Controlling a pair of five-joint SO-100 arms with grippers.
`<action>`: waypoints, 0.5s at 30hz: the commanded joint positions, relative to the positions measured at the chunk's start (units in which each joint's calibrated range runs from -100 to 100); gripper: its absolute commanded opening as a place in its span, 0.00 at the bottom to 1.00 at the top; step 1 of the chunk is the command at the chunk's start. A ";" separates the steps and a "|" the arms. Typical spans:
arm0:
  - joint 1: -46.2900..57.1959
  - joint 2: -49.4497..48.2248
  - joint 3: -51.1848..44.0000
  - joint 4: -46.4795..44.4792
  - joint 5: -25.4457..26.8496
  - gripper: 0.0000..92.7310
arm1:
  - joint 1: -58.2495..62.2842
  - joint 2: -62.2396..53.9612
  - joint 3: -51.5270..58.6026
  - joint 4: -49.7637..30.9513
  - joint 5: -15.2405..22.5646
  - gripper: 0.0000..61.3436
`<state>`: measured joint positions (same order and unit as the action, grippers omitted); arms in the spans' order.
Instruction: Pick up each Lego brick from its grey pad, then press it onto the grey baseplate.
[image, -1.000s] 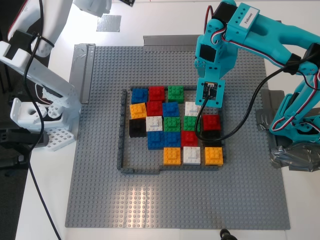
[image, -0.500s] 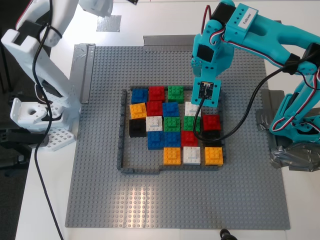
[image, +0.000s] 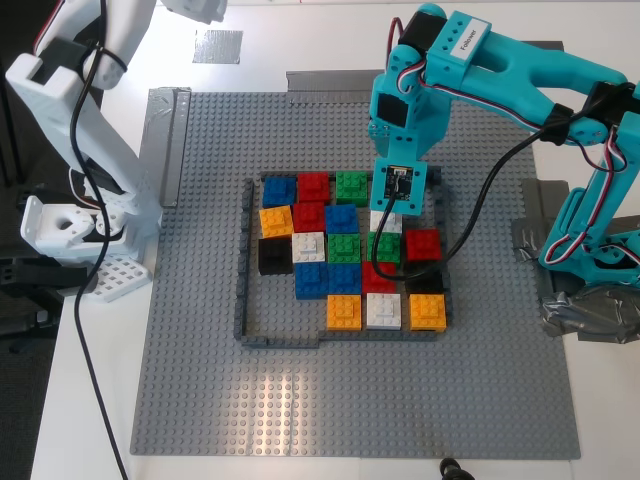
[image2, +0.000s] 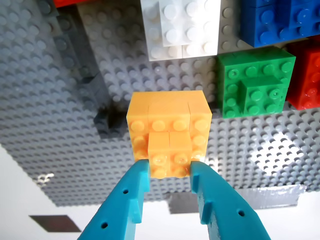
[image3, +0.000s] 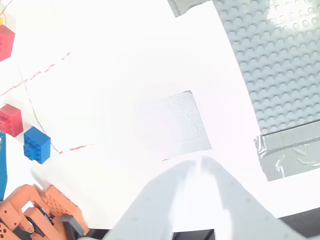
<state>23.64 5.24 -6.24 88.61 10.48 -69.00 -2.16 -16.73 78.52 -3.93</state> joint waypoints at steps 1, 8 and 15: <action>-0.32 1.45 -4.37 -0.24 0.24 0.00 | -0.24 -0.93 -6.52 2.77 1.08 0.00; -0.39 3.34 -4.91 -0.16 0.24 0.00 | -1.11 -6.08 3.95 -0.08 1.17 0.00; -1.55 4.12 -4.82 -0.16 0.24 0.00 | -1.26 -13.55 14.88 -0.81 0.25 0.00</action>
<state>23.27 9.55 -8.68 88.61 10.48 -70.09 -7.69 -4.64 77.72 -3.30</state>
